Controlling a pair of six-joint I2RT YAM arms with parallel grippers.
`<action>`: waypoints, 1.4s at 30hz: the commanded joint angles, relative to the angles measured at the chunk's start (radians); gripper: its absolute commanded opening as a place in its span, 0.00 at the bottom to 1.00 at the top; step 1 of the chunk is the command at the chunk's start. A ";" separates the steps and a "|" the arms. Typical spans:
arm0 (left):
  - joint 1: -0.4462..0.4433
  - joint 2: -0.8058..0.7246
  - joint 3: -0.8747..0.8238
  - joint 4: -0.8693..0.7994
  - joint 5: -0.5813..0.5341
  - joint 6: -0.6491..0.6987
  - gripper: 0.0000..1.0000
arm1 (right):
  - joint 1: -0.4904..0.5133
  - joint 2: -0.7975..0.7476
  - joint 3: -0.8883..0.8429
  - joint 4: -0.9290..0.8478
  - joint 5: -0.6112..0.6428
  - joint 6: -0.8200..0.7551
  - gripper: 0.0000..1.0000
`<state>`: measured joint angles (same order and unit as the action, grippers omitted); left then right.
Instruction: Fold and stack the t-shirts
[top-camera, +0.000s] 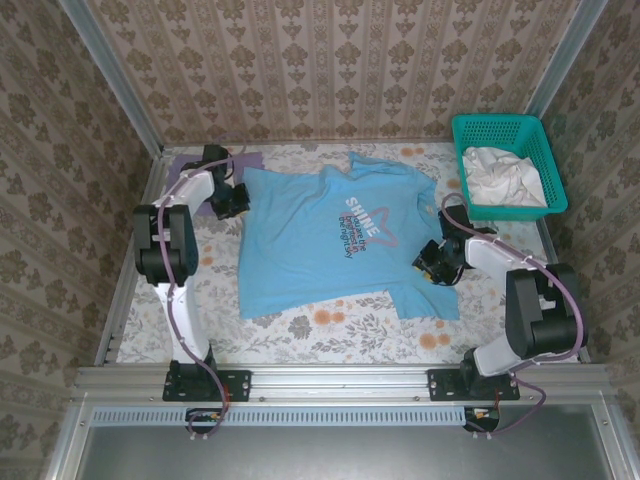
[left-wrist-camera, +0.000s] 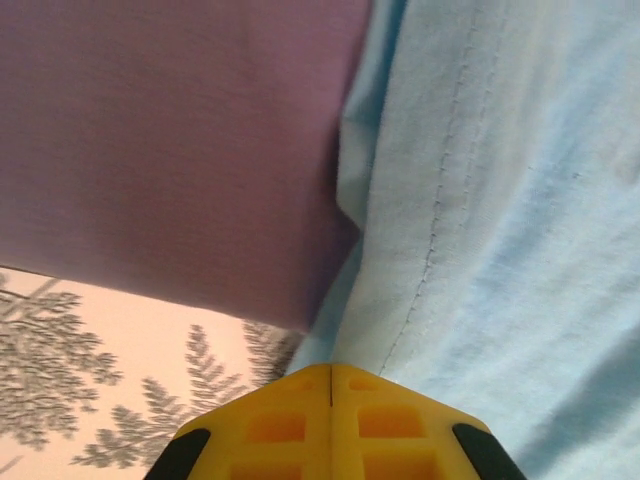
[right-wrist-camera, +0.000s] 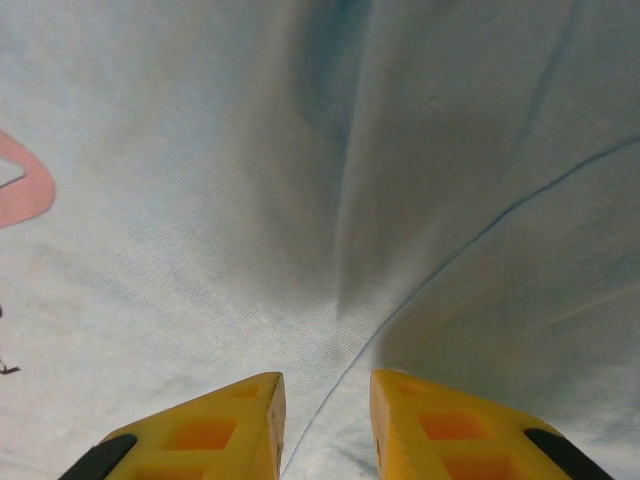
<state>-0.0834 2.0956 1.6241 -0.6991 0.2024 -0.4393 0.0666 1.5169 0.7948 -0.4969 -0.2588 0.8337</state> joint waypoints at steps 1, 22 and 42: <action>0.029 -0.001 -0.008 -0.042 -0.068 0.030 0.03 | -0.029 0.023 0.005 -0.016 0.002 0.003 0.31; -0.180 -0.379 -0.237 -0.040 -0.058 0.022 0.51 | -0.027 -0.079 -0.028 -0.035 -0.036 0.009 0.34; -0.281 -0.408 -0.740 -0.082 -0.135 -0.081 0.34 | 0.145 0.100 -0.023 -0.193 -0.073 -0.061 0.32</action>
<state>-0.3725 1.6684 0.9386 -0.7002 0.1585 -0.4740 0.1825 1.5852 0.8089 -0.5900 -0.3279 0.7845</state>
